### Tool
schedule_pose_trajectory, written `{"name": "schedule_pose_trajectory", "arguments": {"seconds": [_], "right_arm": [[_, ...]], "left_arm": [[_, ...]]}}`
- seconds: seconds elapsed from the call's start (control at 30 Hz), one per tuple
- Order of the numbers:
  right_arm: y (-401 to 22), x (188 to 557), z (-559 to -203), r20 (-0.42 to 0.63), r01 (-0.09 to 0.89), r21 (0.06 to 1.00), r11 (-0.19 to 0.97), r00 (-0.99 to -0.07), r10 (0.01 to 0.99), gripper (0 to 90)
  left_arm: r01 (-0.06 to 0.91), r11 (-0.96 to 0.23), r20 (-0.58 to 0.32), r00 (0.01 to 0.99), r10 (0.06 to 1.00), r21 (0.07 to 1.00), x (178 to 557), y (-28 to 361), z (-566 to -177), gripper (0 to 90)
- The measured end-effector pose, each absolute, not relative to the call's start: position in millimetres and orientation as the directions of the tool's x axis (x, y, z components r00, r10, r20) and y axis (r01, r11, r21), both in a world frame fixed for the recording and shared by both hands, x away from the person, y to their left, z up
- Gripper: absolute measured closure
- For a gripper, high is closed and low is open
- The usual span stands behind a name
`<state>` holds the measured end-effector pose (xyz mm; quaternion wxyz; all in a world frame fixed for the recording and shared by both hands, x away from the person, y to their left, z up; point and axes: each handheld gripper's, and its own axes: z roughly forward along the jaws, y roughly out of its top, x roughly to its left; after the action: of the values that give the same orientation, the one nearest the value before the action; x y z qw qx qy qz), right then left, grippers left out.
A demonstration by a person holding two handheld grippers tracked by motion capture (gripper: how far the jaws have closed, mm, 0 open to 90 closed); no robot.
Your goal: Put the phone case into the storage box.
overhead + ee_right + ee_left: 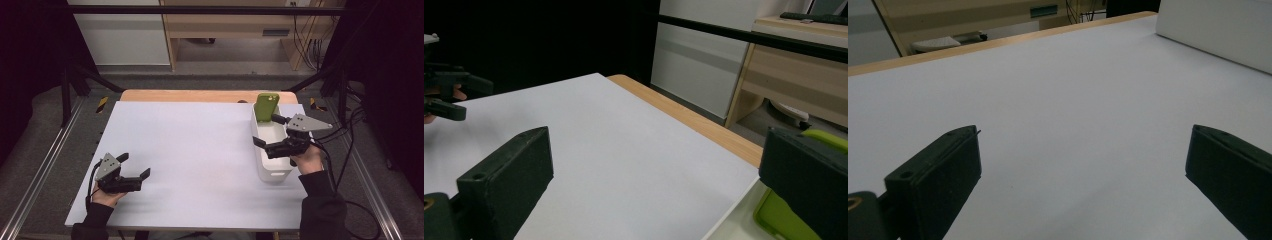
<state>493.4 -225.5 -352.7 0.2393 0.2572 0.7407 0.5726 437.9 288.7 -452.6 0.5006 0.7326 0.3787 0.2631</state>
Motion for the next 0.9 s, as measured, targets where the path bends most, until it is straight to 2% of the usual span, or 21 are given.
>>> {"name": "schedule_pose_trajectory", "arguments": {"seconds": [0.9], "right_arm": [[-271.3,445.3,-409.2,-0.029,0.112,0.981,0.159,-0.724,0.690,1.6]], "left_arm": [[0.268,-0.211,0.014,0.588,0.808,0.940,436.4,289.6,-451.1,0.8]]}}
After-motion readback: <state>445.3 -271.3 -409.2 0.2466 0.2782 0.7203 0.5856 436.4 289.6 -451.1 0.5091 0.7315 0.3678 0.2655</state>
